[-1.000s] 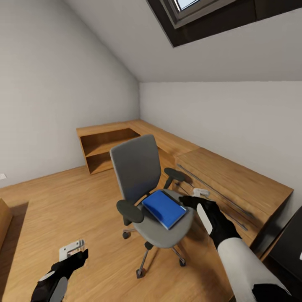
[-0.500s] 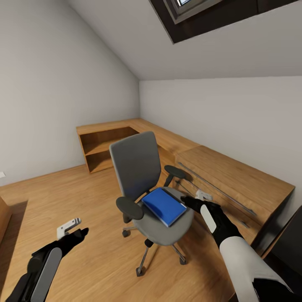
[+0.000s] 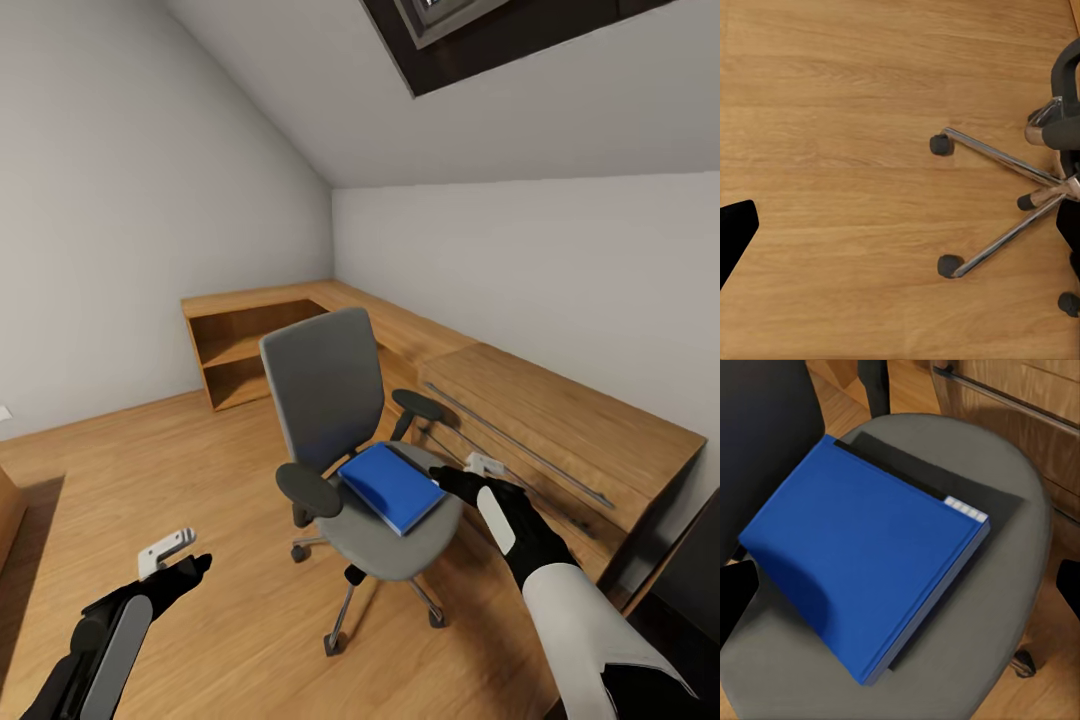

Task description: In the bedroom, organize the workspace by keeping the computer under the desk, ensuring the monitor is on the desk, placing the keyboard on the desk next to the monitor, placing the mouse on the desk next to the keyboard, moving the folder from the swivel chair onto the desk next to the mouse, stacking the notebook on top of the folder with the pen on top of the notebook, and positioning the swivel chair next to the desk.

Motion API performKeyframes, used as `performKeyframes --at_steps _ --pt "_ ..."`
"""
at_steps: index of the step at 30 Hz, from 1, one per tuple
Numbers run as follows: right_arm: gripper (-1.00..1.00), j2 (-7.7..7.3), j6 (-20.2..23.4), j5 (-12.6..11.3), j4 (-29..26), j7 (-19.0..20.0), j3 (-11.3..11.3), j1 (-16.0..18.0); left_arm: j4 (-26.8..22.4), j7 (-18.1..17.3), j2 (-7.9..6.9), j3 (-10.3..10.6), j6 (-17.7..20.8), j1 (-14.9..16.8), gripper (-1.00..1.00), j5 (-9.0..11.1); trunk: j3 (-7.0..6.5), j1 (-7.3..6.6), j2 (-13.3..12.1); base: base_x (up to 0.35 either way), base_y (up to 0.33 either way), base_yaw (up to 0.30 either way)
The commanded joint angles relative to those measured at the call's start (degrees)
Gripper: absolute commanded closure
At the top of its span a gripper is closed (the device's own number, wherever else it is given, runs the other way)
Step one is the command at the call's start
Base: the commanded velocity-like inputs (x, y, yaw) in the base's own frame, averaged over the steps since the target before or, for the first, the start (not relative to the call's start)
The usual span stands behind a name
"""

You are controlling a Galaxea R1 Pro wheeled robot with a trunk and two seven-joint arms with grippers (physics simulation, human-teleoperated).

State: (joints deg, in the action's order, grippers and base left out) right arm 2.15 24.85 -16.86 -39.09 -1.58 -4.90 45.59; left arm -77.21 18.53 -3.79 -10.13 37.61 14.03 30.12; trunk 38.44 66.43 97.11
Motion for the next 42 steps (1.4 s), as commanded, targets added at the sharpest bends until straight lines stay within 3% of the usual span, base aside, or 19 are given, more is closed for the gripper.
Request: performKeyframes --at_steps 1,14,26,28,30,34,42 --pt "-1.0 0.05 0.29 -0.51 -0.1 -0.17 -0.2 0.02 -0.05 0.45 -0.03 0.02 0.16 0.03 -1.0 0.61 0.06 0.0 0.03 0.0 0.0 0.0" --pt "-1.0 -0.02 0.29 -0.17 0.07 -0.06 -0.12 0.02 0.79 0.18 -0.42 -0.15 -0.72 0.04 -1.0 0.68 0.06 0.0 0.03 0.2 0.0 0.0" --pt "-1.0 -0.06 -0.33 2.24 2.42 -0.04 0.18 0.02 0.76 0.28 -0.5 -0.36 -0.77 0.03 -1.0 0.66 0.06 0.0 0.03 0.242 0.0 0.0" --pt "-1.0 -0.02 -0.5 2.73 4.31 -0.05 0.59 0.02 0.01 0.28 -0.57 -0.97 -0.65 0.03 -1.0 0.74 0.06 0.0 0.03 0.037 0.0 0.0" --pt "-1.0 0.09 -1.62 3.59 6.17 -0.06 1.48 0.02 -2.65 0.29 -0.49 -4.06 -0.33 0.03 -1.0 0.82 0.06 0.0 0.03 0.014 0.0 0.0" --pt "-1.0 0.11 -3.36 4.09 6.92 0.05 2.95 0.02 -4.45 0.35 -0.44 -6.78 -0.2 0.04 -1.0 0.8 0.78 0.87 1.63 0.005 0.0 0.0" --pt "-1.0 0.12 -7.46 4.38 6.93 0.02 6.61 0.02 -4.69 0.45 -0.43 -7.27 -0.13 0.03 -1.0 0.64 2.21 2.63 4.84 0.0 0.0 0.0"
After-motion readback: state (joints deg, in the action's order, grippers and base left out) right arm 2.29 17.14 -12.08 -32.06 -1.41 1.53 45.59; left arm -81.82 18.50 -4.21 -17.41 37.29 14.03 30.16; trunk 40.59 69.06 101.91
